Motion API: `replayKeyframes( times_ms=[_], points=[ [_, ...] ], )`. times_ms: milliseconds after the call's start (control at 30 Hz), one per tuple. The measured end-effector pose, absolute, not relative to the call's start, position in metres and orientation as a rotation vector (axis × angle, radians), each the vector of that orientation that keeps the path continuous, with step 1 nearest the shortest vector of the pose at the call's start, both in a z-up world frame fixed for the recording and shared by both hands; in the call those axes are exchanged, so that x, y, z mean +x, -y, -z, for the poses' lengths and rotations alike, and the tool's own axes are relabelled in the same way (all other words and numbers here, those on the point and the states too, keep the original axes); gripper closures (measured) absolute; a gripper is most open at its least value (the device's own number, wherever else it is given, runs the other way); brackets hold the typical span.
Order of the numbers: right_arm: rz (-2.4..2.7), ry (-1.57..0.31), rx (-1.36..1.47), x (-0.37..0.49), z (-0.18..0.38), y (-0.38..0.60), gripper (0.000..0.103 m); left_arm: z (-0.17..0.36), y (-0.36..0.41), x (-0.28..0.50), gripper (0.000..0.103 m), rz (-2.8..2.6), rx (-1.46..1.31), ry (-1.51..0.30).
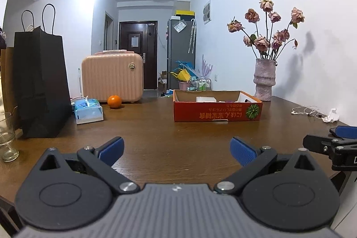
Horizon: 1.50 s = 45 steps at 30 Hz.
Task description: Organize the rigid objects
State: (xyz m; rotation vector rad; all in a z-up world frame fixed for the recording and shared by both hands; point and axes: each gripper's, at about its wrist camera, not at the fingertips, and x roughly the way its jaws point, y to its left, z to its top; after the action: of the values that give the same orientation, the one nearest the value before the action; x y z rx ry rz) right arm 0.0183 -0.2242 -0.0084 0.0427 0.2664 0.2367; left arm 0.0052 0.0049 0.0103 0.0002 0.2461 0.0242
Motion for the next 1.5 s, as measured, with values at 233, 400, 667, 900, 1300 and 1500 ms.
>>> replayKeyframes(
  times_ms=[233,400,667,900,1300,1500],
  points=[
    [-0.229,-0.255,0.051,0.0155,0.007,0.2272,0.0,-0.0103,-0.0041,0.0045,0.0,-0.019,0.009,-0.249],
    [-0.228,-0.251,0.052,0.0151,0.0063,0.2262,0.0,-0.0116,-0.0041,0.0037,0.0,-0.016,0.008,-0.246],
    [-0.222,-0.246,0.061,0.0152,0.0045,0.2272,0.0,-0.0113,-0.0025,0.0,0.0,-0.006,0.019,-0.235],
    [-0.225,-0.25,0.059,0.0159,0.0048,0.2264,0.0,-0.0109,-0.0014,-0.0014,0.0,-0.006,0.019,-0.231],
    [-0.229,-0.252,0.058,0.0167,0.0057,0.2257,0.0,-0.0118,-0.0011,0.0003,0.0,-0.006,0.021,-0.23],
    [-0.223,-0.249,0.06,0.0164,0.0055,0.2264,0.0,-0.0119,-0.0008,-0.0002,0.0,-0.007,0.021,-0.229]
  ],
)
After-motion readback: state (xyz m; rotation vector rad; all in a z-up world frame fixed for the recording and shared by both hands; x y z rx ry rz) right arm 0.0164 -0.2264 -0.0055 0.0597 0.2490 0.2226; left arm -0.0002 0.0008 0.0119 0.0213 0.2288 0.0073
